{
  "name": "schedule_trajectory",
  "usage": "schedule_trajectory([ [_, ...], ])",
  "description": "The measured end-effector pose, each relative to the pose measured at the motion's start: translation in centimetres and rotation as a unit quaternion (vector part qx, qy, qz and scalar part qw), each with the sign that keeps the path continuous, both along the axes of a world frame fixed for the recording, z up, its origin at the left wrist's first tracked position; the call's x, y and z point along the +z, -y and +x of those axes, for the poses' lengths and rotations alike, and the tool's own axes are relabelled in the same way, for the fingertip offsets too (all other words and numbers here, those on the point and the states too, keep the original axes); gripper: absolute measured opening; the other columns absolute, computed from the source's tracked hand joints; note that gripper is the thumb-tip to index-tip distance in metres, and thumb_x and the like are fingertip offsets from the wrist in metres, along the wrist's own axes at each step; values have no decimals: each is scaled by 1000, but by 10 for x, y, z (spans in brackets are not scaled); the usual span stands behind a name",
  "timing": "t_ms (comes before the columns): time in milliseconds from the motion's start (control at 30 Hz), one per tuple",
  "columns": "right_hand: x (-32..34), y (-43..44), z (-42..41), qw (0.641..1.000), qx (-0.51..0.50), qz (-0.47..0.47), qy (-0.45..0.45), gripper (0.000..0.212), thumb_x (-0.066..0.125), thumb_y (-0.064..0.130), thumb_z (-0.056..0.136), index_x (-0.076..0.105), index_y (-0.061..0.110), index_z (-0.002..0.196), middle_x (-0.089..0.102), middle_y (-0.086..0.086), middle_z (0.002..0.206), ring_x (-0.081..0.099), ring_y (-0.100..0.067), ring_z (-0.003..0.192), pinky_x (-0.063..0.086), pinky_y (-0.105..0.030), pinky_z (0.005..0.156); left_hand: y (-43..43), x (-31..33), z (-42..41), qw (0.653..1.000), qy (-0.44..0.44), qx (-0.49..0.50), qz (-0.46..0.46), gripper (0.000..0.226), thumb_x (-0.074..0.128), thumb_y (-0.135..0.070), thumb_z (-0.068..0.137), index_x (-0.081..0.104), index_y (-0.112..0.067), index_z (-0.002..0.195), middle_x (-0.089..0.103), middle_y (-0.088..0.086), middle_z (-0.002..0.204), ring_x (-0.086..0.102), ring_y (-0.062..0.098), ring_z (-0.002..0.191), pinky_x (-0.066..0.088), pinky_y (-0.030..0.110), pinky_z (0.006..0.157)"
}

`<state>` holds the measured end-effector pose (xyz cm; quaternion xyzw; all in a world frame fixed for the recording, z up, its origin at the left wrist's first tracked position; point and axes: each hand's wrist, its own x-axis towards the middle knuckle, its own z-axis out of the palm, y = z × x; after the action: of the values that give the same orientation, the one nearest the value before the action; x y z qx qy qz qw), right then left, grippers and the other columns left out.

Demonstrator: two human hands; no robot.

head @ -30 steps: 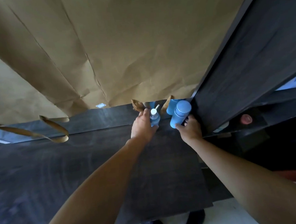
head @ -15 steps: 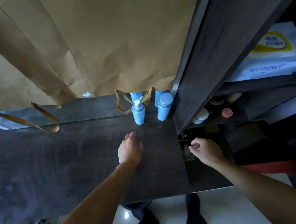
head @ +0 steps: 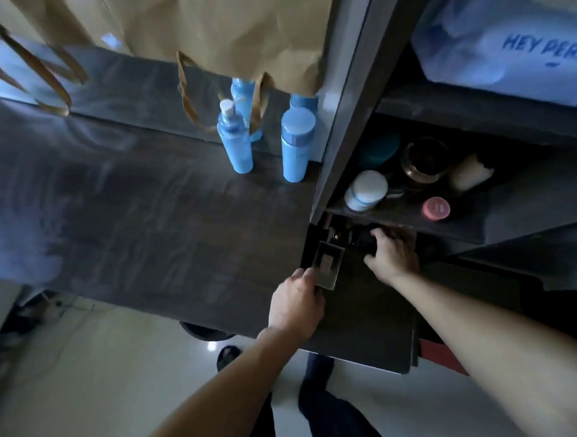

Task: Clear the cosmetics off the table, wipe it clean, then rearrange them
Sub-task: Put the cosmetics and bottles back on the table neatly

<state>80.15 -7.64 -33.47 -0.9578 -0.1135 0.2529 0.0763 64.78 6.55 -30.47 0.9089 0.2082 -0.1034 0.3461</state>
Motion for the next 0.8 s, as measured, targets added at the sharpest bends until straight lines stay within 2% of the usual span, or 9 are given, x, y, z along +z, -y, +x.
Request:
schedule_trajectory([
  [100,-23,-5,17,998,67,-16,12,71,71,18,78,36,19,140,41,-11,144,41,-32,130,33,-40,105,26,-24,13,999,-38,7,5,27,50,-17,87,55,-10,113,56,10,108,59,34,95,47,40,75],
  [167,-41,-7,25,995,100,-5,-1,79,75,14,74,34,19,142,38,-14,144,39,-34,131,34,-40,106,38,-42,22,997,-79,20,1,31,51,-16,89,52,-8,119,51,12,119,58,33,103,46,40,82],
  [267,-68,-2,33,988,155,-15,17,86,79,20,69,35,26,142,38,-9,144,37,-34,132,36,-45,106,46,-77,36,989,-132,64,-33,43,53,-14,90,43,-7,131,41,14,134,57,33,111,47,39,89],
  [333,-79,3,34,986,162,3,46,83,80,23,67,39,30,139,41,-7,140,42,-35,127,41,-47,101,47,-98,44,983,-149,91,-53,48,52,-15,92,35,-12,137,35,13,141,53,33,116,46,41,92],
  [400,-84,9,29,989,133,27,60,75,79,21,69,43,29,134,44,-9,134,48,-36,120,46,-44,94,50,-114,49,983,-143,102,-50,50,54,-17,92,33,-17,138,35,13,139,51,32,117,45,42,91],
  [567,-89,26,10,994,75,37,63,62,74,14,75,44,25,128,50,-9,126,53,-32,112,48,-39,82,63,-129,52,988,-79,105,84,51,61,-16,87,35,-18,130,40,12,131,41,27,120,45,36,87],
  [700,-90,32,2,995,66,47,59,60,74,17,75,44,27,126,54,-8,122,58,-31,106,49,-35,75,63,-123,52,988,-98,105,65,68,71,-14,78,32,-19,133,38,11,134,39,29,123,43,37,92],
  [800,-87,34,0,997,50,44,39,61,75,21,73,44,29,125,58,-7,118,59,-32,101,47,-33,72,60,-115,46,984,-141,111,5,82,76,-15,74,25,-17,138,33,14,136,48,32,118,48,39,88],
])
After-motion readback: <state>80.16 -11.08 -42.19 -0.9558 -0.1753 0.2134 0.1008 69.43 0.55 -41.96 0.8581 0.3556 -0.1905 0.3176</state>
